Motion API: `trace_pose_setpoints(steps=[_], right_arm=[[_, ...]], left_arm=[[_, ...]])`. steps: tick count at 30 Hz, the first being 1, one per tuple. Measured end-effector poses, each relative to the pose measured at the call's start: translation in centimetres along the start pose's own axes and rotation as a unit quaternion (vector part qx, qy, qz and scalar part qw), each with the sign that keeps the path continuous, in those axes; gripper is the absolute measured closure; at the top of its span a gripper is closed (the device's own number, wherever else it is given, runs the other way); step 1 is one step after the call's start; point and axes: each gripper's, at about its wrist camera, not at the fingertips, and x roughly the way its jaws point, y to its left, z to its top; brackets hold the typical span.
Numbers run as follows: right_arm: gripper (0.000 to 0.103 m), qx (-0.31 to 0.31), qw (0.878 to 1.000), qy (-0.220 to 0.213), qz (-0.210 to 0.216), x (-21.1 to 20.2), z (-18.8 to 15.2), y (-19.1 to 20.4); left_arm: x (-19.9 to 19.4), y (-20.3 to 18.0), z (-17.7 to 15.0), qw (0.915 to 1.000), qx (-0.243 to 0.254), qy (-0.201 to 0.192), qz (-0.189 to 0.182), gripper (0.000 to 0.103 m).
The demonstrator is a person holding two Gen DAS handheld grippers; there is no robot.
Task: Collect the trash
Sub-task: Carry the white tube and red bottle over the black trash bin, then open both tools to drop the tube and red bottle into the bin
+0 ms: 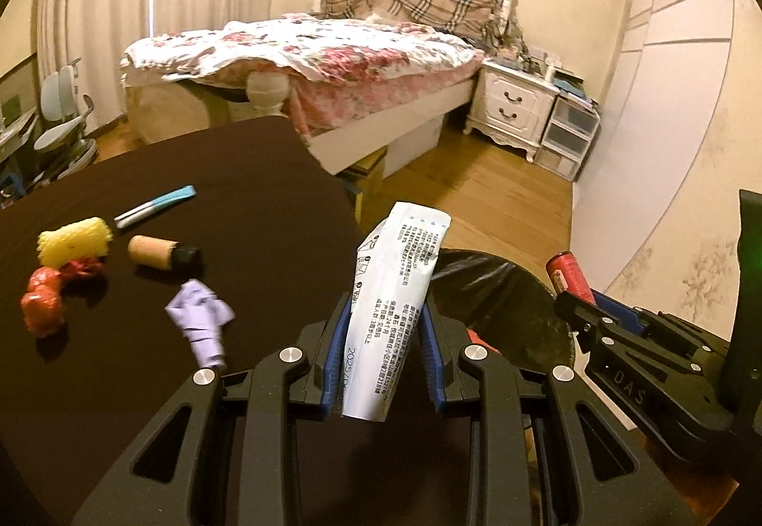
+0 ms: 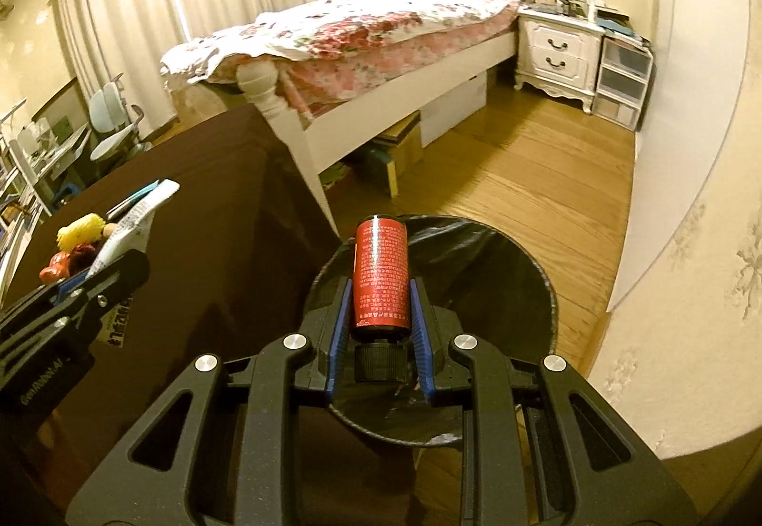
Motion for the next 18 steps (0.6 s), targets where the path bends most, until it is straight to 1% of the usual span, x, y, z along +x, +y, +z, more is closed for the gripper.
trace_pose_setpoints(steps=[11,18], right_arm=[[0.08,0.023,1.0,0.002,-0.01,1.3,-0.1,-2.5],[0.08,0.032,0.999,0.004,-0.014,1.9,0.0,-3.7]], left_arm=[[3.0,-2.6,0.7,0.9996,0.022,0.015,0.001,0.074],[4.2,-3.7,0.8,0.9992,0.034,0.022,0.001,0.074]])
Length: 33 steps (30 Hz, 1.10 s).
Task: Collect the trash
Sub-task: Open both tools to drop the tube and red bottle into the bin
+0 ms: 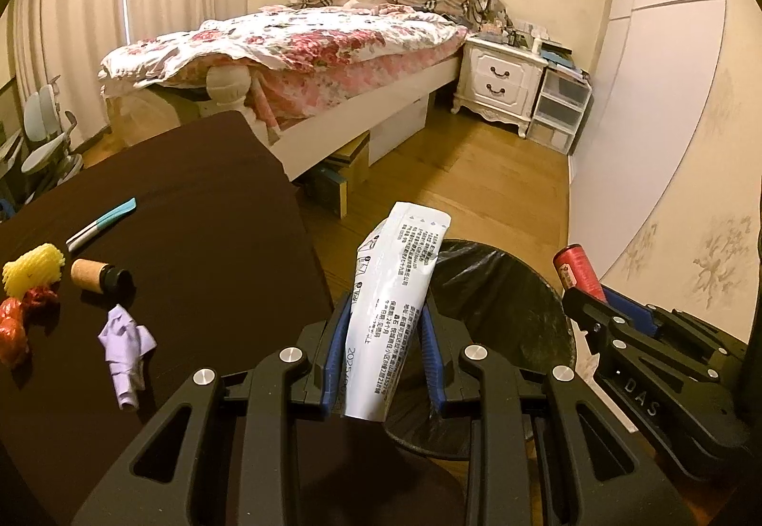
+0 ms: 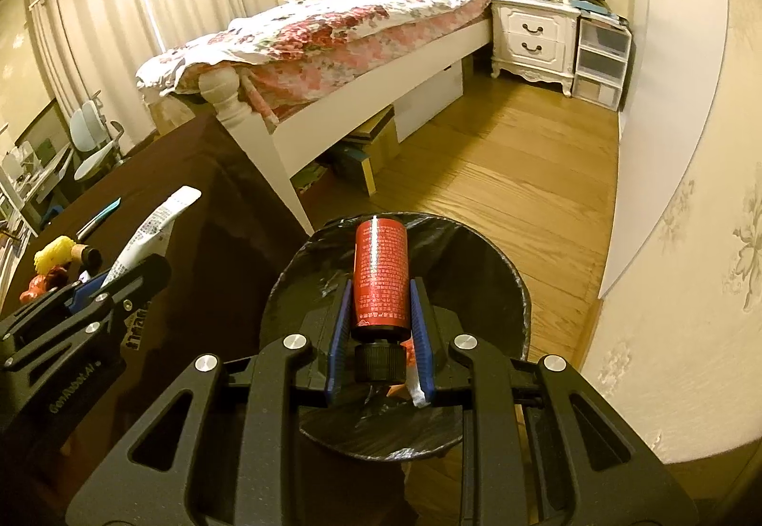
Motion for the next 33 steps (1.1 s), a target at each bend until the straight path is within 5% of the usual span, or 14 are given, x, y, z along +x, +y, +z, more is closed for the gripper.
trace_pose_setpoints(steps=[11,15,20,33], right_arm=[[0.079,0.006,1.0,0.003,-0.007,0.7,0.2,-0.6],[0.078,0.009,1.0,0.002,-0.011,1.0,0.2,-0.7],[0.06,0.013,1.0,-0.006,-0.018,0.5,0.2,-0.9],[0.037,0.001,1.0,-0.014,-0.005,-0.8,0.6,1.4]], left_arm=[[1.6,-0.6,0.4,0.9998,0.016,0.01,0.0,0.073],[1.9,-0.7,0.3,0.9997,0.02,0.016,-0.002,0.057],[1.2,-0.3,0.2,0.9999,0.012,0.002,0.003,0.04],[-2.5,3.4,-0.2,0.9974,-0.018,-0.032,0.063,0.03]])
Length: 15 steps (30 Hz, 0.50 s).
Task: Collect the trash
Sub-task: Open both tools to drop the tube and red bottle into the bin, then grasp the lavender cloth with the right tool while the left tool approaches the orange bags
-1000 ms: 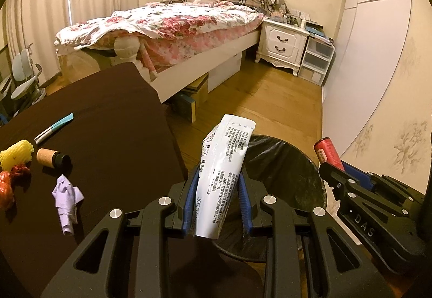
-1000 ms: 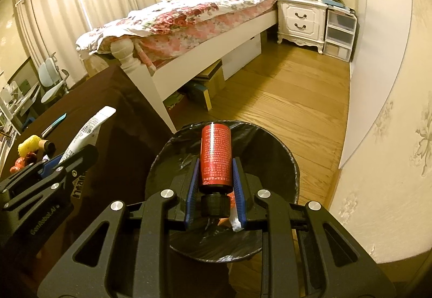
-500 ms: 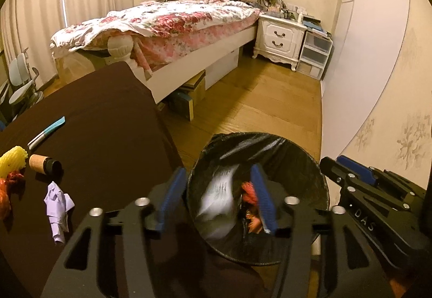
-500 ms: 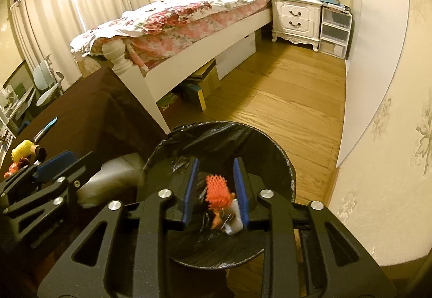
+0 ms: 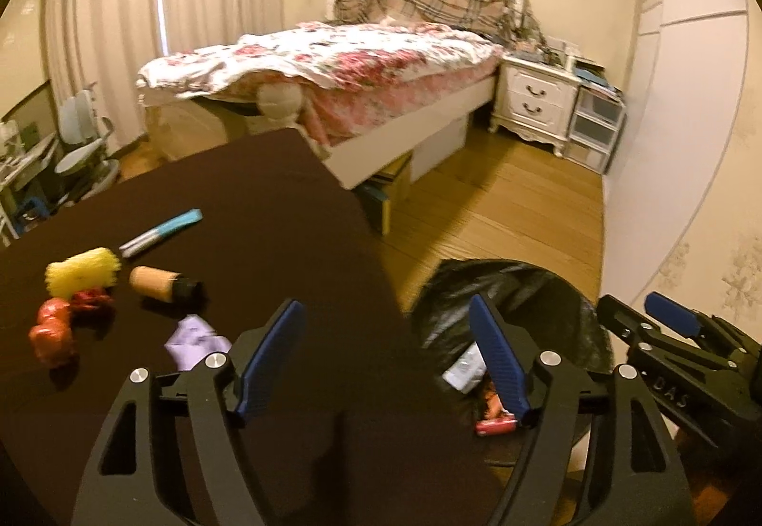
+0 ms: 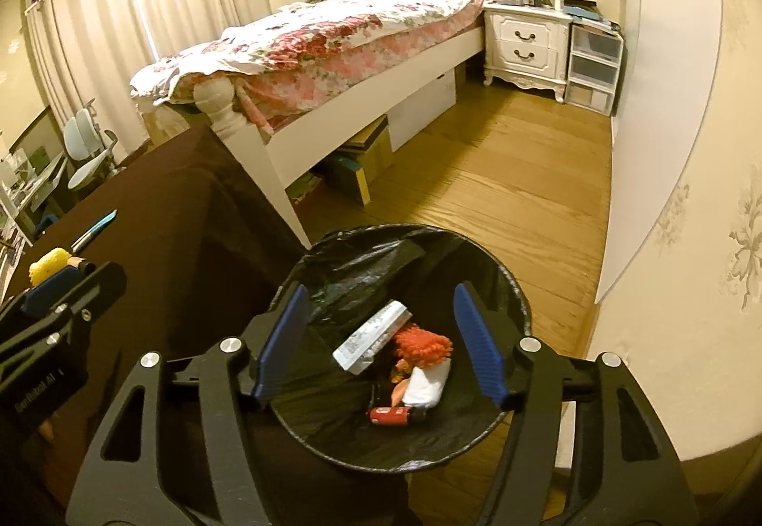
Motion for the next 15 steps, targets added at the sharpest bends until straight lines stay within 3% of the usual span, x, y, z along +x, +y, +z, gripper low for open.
trace_pose_setpoints(steps=[15], right_arm=[[0.033,-0.057,0.996,0.011,0.062,-0.3,-0.5,8.0]], left_arm=[[-3.3,8.8,-1.7,0.9949,-0.063,-0.007,0.078,0.029]])
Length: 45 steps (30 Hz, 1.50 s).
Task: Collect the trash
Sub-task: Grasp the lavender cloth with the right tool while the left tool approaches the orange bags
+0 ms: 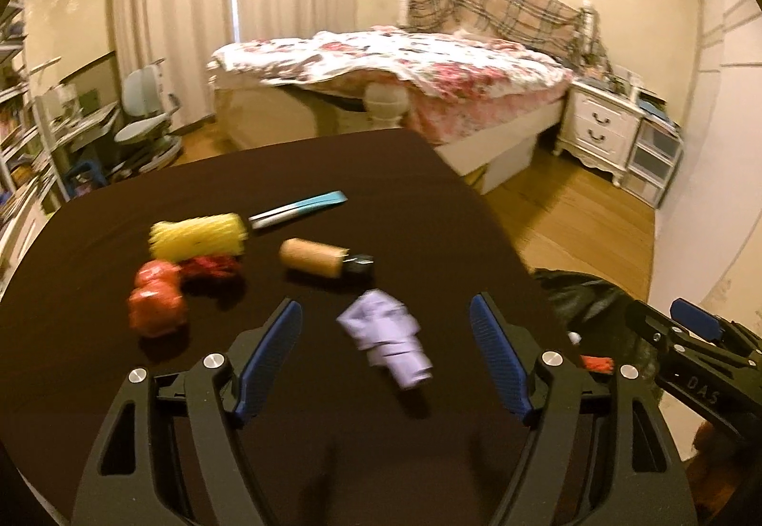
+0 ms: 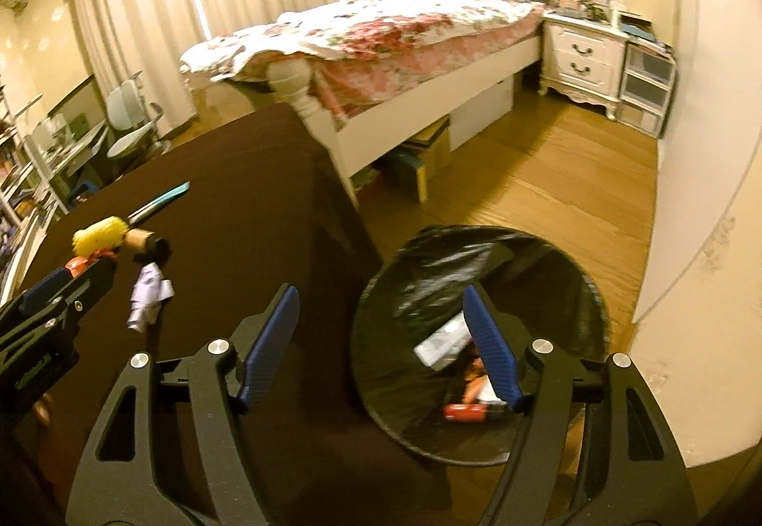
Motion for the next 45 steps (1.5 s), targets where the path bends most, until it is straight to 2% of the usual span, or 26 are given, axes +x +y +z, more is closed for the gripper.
trace_pose_setpoints(steps=[17,29,39,41,44,45], right_arm=[[0.032,-0.086,0.994,0.021,0.059,0.4,-0.7,9.3],[0.032,-0.115,0.989,0.044,0.083,2.5,-0.8,13.2],[0.032,-0.134,0.985,0.074,0.079,5.3,-0.7,15.6],[0.035,-0.139,0.984,0.083,0.075,5.8,-0.7,15.9],[0.051,-0.148,0.983,0.088,0.07,6.1,-0.7,16.2],[0.06,-0.152,0.982,0.087,0.067,6.1,-0.7,16.3]], left_arm=[[-1.6,10.4,-1.9,0.9939,-0.077,0.006,0.079,0.029],[-1.3,14.0,-2.8,0.9888,-0.102,0.014,0.108,0.029],[-0.6,15.1,-3.1,0.9868,-0.111,0.023,0.116,0.029],[-0.5,15.2,-3.1,0.9868,-0.11,0.024,0.116,0.029],[-0.2,15.3,-3.2,0.9867,-0.112,0.027,0.114,0.028],[-0.2,15.4,-3.3,0.9868,-0.114,0.028,0.112,0.028]])
